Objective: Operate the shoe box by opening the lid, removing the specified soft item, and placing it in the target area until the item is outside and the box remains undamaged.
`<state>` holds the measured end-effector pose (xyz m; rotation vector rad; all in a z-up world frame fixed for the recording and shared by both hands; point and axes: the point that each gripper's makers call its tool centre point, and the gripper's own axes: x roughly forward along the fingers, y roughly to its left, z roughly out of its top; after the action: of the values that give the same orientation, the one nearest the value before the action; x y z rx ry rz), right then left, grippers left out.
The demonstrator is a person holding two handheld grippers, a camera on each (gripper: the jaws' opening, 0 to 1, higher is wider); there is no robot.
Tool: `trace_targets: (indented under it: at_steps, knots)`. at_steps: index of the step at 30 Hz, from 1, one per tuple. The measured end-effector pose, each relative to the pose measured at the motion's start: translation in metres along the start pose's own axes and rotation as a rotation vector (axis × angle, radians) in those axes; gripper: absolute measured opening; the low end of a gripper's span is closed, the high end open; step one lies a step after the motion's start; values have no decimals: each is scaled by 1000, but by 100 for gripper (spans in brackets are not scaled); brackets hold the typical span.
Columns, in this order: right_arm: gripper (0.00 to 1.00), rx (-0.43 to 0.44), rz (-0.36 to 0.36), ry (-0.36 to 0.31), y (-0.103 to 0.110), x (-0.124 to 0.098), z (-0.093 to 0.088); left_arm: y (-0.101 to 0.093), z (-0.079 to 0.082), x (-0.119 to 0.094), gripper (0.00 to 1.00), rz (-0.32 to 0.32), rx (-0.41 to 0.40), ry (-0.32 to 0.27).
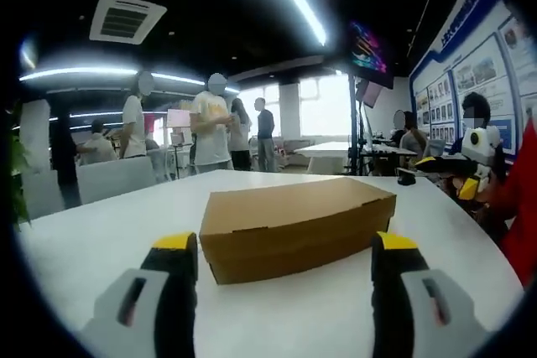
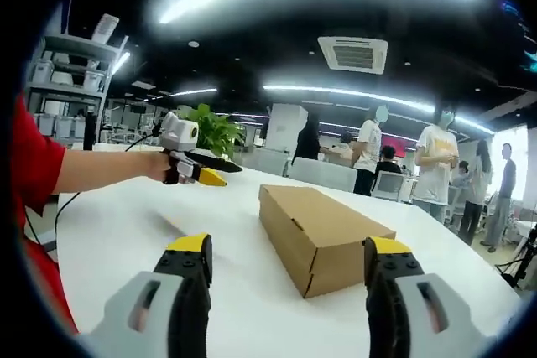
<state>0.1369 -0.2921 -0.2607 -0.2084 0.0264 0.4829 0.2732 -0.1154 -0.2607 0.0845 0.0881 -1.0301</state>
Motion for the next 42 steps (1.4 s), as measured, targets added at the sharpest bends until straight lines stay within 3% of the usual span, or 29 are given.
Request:
trace_targets:
  at_steps: [2,4,6,19,29,35,42]
  knots:
    - [62,-11,7,5,2,-1,0,0,1,1,88,2,5,-1]
    - [68,-13,-2,-2,0,1,1,0,1,2,88,2,2,-4]
    - [75,39,18,-21,2,2,5,0,1,4,89,1,5,7]
    - [77,55,-9,-22,-3,4,6,-2,11,17,89,-35,-7,-14]
    - [77,72,-24,-5,-9,9,-1,-5,-7,24,91,-29,-26,13]
    - [77,72,-29,-8,-11,15,-4,29,-5,33,91,-23,-42,-9]
    - [77,71,-50,-20,-17,18,-3,51,-15,42,91,-14,-40,-7]
